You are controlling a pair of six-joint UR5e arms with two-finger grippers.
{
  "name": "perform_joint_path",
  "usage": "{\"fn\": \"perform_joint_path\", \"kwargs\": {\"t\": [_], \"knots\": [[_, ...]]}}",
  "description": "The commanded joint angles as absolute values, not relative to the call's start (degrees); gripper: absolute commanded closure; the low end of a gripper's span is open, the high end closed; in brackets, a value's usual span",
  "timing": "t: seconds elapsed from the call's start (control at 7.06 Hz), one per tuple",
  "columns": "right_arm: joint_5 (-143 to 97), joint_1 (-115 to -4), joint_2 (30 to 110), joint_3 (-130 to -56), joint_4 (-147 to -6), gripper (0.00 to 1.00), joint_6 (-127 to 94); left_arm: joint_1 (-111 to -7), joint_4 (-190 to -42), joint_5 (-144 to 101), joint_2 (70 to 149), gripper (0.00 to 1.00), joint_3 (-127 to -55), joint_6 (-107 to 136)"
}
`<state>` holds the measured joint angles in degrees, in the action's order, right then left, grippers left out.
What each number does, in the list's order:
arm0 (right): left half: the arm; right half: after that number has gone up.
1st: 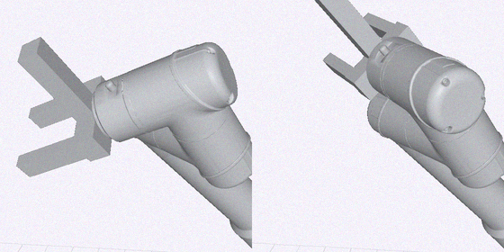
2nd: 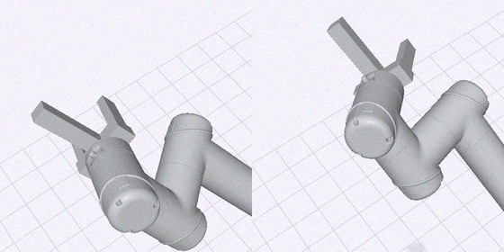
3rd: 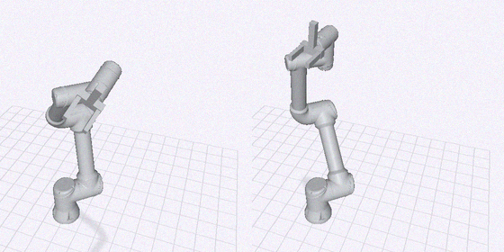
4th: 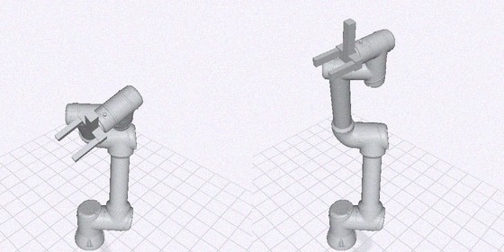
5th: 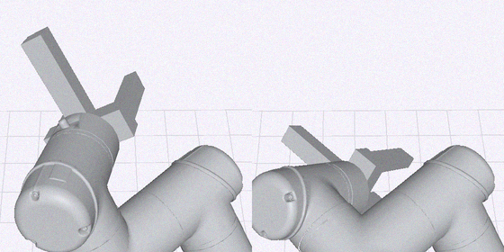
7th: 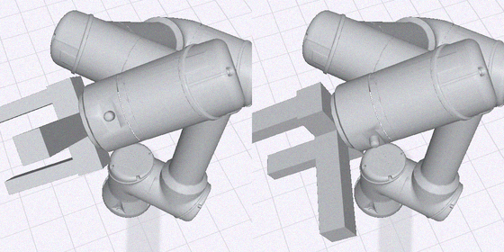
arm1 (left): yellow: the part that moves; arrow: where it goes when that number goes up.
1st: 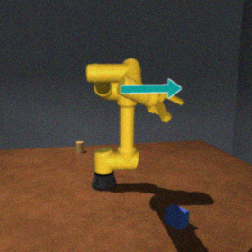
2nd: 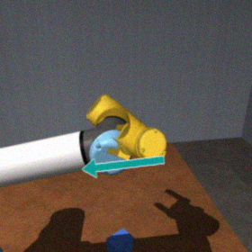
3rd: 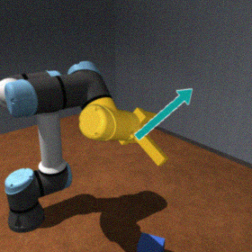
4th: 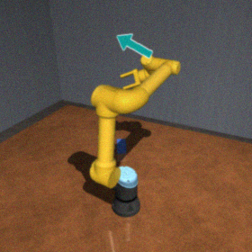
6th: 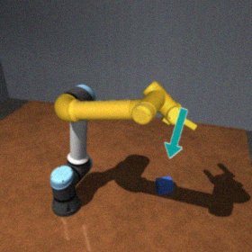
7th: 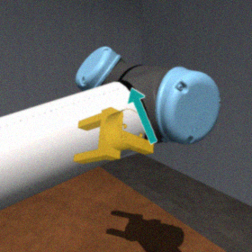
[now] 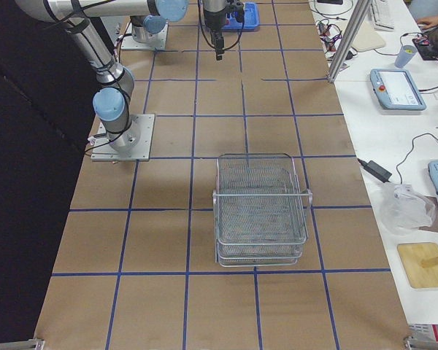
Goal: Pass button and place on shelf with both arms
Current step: 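Lower the left gripper and grasp the red push button's base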
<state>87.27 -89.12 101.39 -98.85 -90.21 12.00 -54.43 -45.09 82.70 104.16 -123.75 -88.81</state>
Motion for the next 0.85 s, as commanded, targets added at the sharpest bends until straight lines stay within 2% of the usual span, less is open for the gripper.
{"fn": "perform_joint_path", "kwargs": {"t": [0.0,0.42,0.71], "knots": [[87.1,-89.12,101.6,-98.79,-90.09,0.0,12.04,-53.7,-45.17,82.88,104.41,1.0,-123.31,-89.47],[87.01,-89.12,98.89,-98.88,-93.05,0.0,12.3,-55.36,-48.49,84.56,103.8,1.0,-120.95,-89.47],[75.48,-89.12,97.22,-98.79,-96.5,0.0,22.95,-65.16,-58.56,83.15,101.96,1.0,-113.86,-89.47]]}}
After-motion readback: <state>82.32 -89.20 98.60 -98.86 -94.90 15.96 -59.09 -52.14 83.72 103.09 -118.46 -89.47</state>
